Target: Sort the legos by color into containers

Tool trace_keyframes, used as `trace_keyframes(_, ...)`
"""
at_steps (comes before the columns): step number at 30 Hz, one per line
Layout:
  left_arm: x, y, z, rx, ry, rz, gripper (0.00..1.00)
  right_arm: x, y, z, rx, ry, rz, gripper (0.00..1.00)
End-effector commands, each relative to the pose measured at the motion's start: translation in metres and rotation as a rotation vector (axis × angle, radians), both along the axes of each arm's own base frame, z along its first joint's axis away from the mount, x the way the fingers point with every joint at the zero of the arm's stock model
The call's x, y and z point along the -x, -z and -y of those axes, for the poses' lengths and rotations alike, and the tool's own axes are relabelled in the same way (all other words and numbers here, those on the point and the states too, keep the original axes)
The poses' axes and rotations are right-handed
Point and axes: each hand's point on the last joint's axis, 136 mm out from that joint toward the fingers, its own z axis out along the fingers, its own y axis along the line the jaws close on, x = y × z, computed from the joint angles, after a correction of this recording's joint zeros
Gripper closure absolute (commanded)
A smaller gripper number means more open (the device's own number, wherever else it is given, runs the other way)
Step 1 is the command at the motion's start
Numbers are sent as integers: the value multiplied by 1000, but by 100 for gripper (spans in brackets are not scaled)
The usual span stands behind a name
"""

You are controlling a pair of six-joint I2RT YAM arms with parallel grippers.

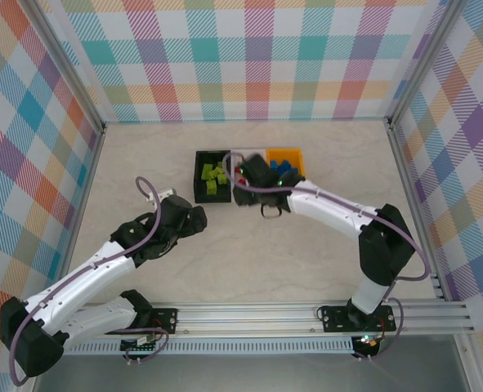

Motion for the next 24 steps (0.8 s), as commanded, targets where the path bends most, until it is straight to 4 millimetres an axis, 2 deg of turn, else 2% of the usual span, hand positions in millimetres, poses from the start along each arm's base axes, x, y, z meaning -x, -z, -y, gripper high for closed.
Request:
trace_keyframes(1, 4, 0, -8, -6, -24, 5, 0, -40, 17, 4, 32, 26, -16, 53)
trace_keyframes(5, 5, 0, -8, -2, -23, 5, 0, -81, 30, -4, 21, 51, -40, 53)
trace_keyframes(8, 6, -1, -9, 0, -24, 8, 0, -99, 38, -9, 16, 63, -60, 49)
trace_keyframes(11, 4, -4, -10, -6, -30, 19, 0, -112, 34, -12, -2, 72, -37, 34)
trace_keyframes(13, 3, -6, -12, -16, -37, 27, 0, -116, 17, -14, -34, 70, 2, 25)
trace_keyframes(17, -2, -16, -18, -35, -67, 61, 0, -105, -42, -6, -138, 68, 133, 17)
trace_keyframes(19, -6, -24, -22, -54, -84, 98, 0, -88, -63, 3, -204, 60, 195, 2)
trace_keyframes(20, -9, -29, -25, -70, -99, 121, 0, -77, -72, 11, -236, 60, 228, 0)
trace_keyframes(24, -29, -39, -32, -158, -131, 234, 0, -39, -83, 47, -278, 101, 294, 0)
